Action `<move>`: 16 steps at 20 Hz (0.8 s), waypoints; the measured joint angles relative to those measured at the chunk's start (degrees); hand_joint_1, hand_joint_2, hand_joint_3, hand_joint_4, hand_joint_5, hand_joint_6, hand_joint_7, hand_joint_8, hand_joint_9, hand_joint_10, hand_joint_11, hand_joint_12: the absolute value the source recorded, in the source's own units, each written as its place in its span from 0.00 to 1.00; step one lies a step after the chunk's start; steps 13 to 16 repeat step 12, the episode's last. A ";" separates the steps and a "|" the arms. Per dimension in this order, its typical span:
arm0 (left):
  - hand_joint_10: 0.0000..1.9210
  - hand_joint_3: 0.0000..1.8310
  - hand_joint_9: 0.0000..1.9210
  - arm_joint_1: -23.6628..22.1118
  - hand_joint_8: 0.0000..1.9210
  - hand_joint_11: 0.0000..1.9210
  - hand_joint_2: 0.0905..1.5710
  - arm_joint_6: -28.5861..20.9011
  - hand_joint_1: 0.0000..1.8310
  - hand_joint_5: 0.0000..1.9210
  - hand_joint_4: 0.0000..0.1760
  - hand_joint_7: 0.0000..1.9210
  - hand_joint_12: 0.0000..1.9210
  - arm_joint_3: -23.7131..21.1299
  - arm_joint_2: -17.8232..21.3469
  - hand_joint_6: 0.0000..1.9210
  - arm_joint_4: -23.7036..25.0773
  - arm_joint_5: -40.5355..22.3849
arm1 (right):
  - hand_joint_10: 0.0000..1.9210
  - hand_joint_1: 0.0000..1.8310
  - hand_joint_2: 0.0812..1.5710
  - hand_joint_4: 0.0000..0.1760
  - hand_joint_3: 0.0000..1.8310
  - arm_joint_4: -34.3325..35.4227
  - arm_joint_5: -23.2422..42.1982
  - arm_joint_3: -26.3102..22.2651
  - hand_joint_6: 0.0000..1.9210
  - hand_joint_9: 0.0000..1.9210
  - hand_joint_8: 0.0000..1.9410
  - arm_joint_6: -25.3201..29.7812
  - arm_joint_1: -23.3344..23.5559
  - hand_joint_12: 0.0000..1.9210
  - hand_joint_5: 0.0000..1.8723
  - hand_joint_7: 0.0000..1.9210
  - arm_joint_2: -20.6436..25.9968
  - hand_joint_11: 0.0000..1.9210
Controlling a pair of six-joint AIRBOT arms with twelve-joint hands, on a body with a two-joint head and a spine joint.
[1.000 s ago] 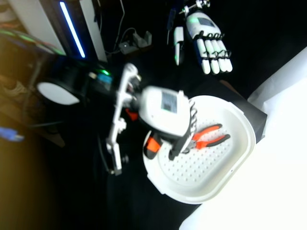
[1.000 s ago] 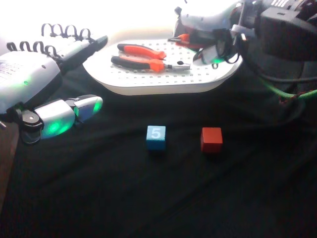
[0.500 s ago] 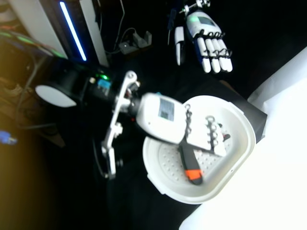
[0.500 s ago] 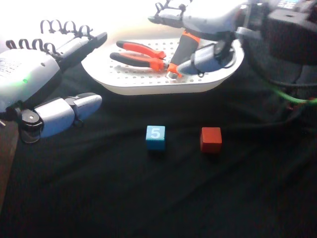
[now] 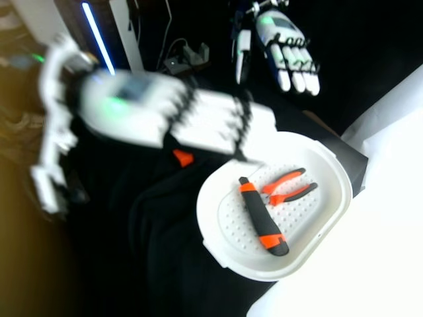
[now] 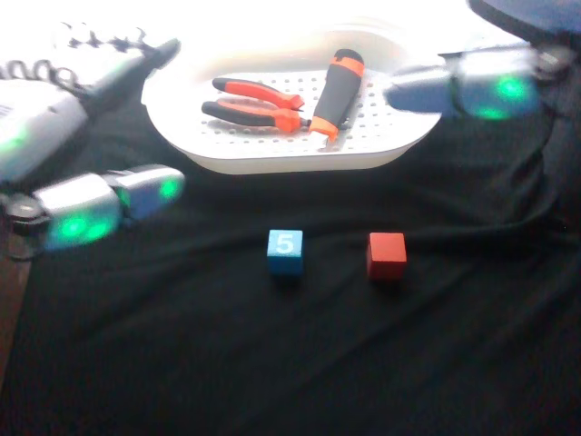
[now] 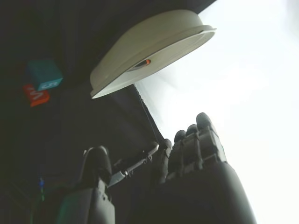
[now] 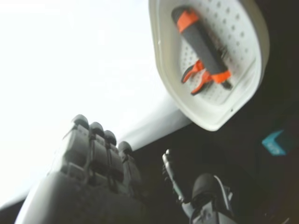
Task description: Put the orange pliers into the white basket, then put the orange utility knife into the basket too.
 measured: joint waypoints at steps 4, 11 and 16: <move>0.00 0.00 0.00 2.27 0.00 0.00 0.80 0.02 0.24 0.00 0.74 0.00 0.00 -1.49 0.85 0.00 -1.25 -5.29 | 0.00 0.14 0.70 0.74 0.01 1.99 9.60 -6.03 0.00 0.00 0.00 -0.02 -7.98 0.25 0.00 0.00 6.80 0.00; 0.00 0.00 0.00 5.35 0.00 0.00 0.75 -0.02 0.23 0.00 0.80 0.00 0.00 -3.82 3.72 0.00 -2.14 -14.43 | 0.00 0.19 0.66 1.00 0.00 7.56 30.21 -12.96 0.00 0.00 0.00 -0.02 -18.49 0.00 0.00 0.00 14.08 0.00; 0.00 0.00 0.00 5.64 0.00 0.00 0.74 -0.07 0.22 0.00 0.80 0.00 0.00 -3.89 3.96 0.00 -1.95 -15.19 | 0.00 0.23 0.67 0.98 0.00 7.48 31.91 -13.31 0.00 0.00 0.00 -0.02 -18.86 0.00 0.00 0.00 14.25 0.00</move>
